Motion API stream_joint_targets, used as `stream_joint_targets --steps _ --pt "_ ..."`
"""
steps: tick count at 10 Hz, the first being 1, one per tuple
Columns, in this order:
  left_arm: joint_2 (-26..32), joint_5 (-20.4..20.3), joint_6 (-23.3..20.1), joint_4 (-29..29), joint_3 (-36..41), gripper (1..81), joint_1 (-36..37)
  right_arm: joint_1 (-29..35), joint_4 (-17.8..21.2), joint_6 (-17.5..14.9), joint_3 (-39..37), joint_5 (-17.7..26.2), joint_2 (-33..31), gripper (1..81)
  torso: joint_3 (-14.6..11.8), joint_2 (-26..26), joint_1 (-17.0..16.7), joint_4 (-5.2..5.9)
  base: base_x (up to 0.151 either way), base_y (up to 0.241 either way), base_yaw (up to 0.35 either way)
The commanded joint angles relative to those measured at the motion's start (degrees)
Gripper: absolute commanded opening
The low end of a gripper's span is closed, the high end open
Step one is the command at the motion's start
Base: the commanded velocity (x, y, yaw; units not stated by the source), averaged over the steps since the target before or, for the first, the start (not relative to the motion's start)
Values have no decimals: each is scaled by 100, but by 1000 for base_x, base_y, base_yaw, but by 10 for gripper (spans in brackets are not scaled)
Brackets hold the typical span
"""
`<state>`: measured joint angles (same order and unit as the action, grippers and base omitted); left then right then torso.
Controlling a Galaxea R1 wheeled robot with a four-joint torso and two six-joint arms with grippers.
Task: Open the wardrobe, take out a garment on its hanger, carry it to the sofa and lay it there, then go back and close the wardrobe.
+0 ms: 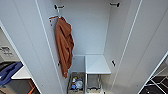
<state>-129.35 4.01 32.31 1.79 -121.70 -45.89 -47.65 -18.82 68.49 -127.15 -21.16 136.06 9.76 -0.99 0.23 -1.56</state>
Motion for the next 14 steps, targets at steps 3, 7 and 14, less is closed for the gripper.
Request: stream_joint_targets --steps 3,7,14 --pt "-800 267 13 -142 -170 811 594 269 -762 7 112 156 819 811 0 0 0 0 0 0 0" --pt "-2296 689 -40 -715 -706 811 454 58 -1299 -2 -11 174 1786 811 4 2 4 2 0 0 0" --pt "-3088 671 -181 -3308 -1682 811 -1848 -1347 -3048 -28 -652 1264 2393 811 6 6 9 2 0 0 0"
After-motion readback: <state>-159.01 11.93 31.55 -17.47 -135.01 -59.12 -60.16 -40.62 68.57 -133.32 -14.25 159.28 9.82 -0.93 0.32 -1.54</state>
